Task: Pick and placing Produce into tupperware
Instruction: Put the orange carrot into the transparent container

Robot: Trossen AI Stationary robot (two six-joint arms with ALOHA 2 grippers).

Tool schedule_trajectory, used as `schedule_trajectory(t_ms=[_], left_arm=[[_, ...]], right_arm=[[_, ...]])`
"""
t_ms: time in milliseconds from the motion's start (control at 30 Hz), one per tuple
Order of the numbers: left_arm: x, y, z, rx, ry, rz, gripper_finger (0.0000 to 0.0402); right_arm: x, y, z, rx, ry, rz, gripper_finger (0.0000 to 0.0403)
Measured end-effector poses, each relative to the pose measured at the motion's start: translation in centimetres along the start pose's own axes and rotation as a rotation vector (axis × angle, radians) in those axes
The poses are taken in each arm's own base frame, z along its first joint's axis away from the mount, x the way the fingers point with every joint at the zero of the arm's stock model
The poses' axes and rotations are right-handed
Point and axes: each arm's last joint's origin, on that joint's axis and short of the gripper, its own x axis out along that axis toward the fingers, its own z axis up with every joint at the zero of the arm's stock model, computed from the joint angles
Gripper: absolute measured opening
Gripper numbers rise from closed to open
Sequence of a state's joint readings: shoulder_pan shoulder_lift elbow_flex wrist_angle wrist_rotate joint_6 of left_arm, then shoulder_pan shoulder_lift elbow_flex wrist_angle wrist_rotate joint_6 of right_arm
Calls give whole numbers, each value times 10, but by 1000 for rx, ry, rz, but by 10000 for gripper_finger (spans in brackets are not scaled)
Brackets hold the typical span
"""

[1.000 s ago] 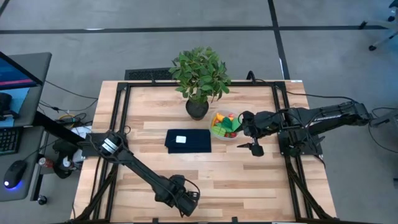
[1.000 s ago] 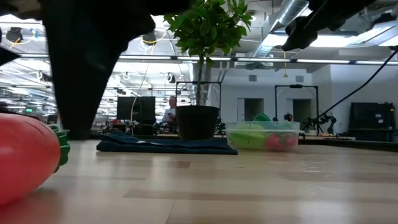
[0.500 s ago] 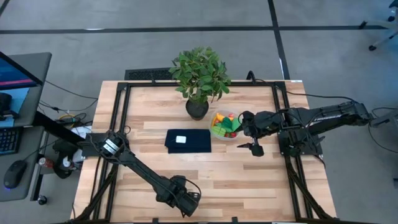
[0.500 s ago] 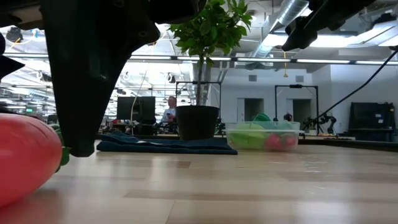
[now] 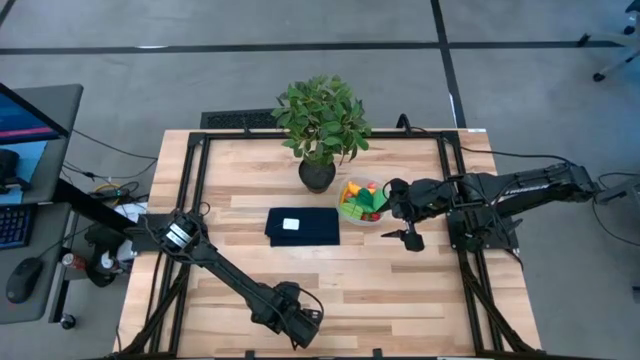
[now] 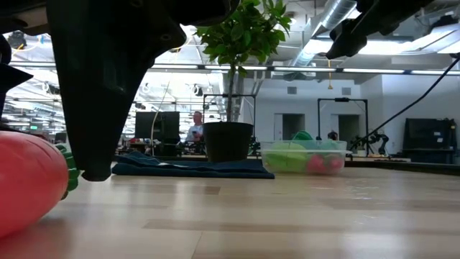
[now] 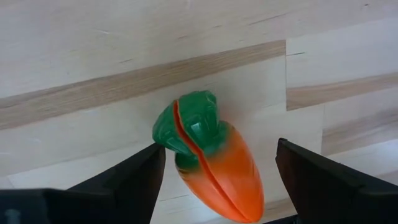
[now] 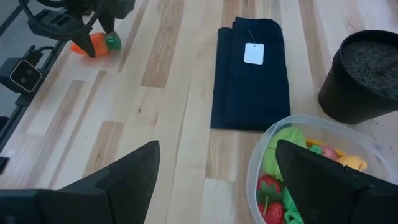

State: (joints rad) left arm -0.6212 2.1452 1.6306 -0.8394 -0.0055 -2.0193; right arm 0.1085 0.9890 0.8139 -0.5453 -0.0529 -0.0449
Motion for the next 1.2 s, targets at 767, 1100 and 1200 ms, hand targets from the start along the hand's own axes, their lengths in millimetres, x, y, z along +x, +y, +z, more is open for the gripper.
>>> schedule_trajectory(t_ms=[767, 1100, 1200], left_arm=[[0, 2, 1, 19, -14, 15, 293], [0, 2, 1, 43, -15, 14, 293], [0, 2, 1, 47, -15, 14, 293]], right_arm=[[0, 0, 0, 12, 0, 0, 315], [0, 0, 0, 19, 0, 0, 315], [0, 0, 0, 19, 0, 0, 315]])
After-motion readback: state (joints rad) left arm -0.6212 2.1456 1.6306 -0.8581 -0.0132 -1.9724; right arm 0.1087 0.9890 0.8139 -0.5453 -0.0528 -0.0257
